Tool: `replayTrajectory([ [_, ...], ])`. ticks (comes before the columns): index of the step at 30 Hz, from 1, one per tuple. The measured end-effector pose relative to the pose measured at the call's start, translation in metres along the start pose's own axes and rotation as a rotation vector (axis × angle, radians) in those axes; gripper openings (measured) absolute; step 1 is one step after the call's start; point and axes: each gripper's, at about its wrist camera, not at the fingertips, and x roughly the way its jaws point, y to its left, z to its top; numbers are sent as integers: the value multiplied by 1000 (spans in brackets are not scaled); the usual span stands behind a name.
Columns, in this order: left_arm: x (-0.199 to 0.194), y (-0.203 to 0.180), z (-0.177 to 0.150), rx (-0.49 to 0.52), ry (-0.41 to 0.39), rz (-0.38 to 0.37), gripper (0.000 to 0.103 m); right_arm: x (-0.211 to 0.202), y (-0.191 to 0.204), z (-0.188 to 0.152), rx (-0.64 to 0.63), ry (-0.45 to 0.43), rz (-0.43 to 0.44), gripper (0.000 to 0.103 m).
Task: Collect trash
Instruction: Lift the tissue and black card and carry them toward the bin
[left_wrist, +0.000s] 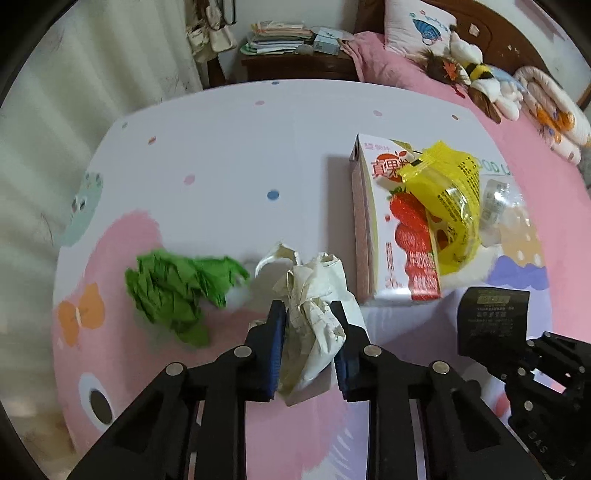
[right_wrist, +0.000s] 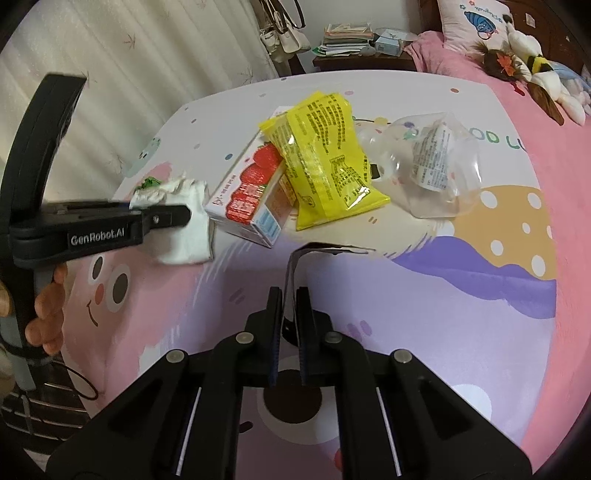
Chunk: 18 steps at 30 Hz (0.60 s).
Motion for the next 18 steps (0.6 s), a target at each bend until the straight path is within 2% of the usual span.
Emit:
replayTrajectory([
  [8, -31, 3, -47, -16, -7, -34, 20, -23, 21, -12, 13, -35, 4, 5],
  [14, -80, 7, -95, -14, -51, -92, 20, -53, 48, -36, 40, -70, -4, 5],
  [18, -121, 19, -135, 28, -84, -124, 20, -77, 75, -61, 60, -107, -16, 5],
])
